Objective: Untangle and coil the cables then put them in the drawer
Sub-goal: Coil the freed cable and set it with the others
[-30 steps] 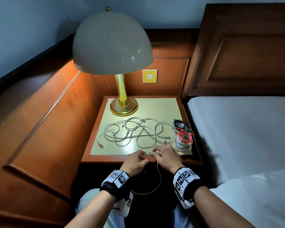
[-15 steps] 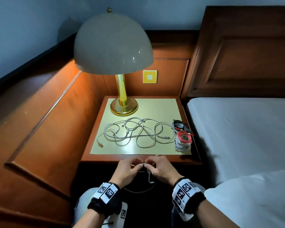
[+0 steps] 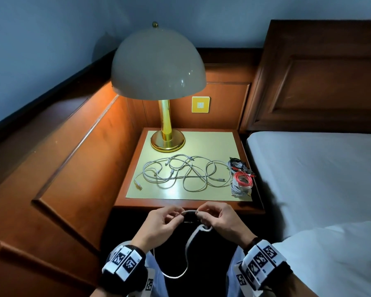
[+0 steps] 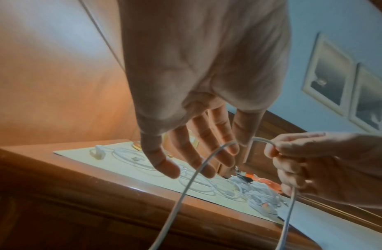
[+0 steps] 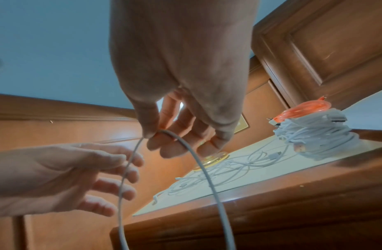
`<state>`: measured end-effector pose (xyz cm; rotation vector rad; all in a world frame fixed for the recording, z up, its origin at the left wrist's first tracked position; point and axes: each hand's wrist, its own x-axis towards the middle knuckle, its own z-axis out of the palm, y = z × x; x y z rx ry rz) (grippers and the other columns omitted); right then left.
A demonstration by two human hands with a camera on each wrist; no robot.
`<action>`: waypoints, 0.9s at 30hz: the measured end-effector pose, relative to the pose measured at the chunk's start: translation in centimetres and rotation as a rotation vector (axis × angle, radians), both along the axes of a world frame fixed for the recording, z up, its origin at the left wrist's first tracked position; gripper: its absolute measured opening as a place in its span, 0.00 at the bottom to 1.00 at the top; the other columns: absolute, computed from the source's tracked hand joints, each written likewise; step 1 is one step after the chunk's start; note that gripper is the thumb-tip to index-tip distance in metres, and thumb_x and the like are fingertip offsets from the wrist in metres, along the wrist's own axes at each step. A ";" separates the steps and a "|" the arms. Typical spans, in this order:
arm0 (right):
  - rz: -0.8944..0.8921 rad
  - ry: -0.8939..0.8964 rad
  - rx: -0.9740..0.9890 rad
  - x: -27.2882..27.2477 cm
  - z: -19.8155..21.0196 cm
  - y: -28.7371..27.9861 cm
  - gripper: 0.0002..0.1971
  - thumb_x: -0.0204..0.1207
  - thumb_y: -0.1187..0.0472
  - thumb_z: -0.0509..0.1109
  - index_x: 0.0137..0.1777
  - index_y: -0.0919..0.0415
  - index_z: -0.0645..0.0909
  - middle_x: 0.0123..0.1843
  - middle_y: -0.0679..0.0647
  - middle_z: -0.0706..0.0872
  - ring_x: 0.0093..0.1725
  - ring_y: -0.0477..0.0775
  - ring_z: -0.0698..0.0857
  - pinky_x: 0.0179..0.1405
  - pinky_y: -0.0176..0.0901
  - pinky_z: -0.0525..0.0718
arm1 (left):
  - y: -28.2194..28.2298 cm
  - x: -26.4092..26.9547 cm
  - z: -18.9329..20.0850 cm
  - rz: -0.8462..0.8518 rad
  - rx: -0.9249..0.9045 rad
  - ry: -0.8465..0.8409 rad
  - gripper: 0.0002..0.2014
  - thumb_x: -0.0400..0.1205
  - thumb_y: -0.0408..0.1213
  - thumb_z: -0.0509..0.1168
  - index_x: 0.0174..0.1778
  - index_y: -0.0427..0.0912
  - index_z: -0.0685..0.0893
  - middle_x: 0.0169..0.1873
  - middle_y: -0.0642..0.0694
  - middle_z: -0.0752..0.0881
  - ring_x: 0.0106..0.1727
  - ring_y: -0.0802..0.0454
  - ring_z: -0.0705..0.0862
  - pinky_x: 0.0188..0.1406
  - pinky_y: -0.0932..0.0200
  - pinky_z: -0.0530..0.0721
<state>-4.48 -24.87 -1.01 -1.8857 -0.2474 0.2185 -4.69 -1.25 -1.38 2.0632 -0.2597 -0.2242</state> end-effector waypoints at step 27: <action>-0.036 0.137 0.370 -2.1 4.2 1.1 0.11 0.88 0.64 0.63 0.54 0.70 0.85 0.31 0.56 0.81 0.29 0.51 0.76 0.34 0.43 0.73 | -2.5 0.8 2.9 0.167 -0.244 -0.124 0.10 0.87 0.28 0.64 0.54 0.46 0.89 0.41 0.46 0.92 0.45 0.51 0.90 0.52 0.51 0.89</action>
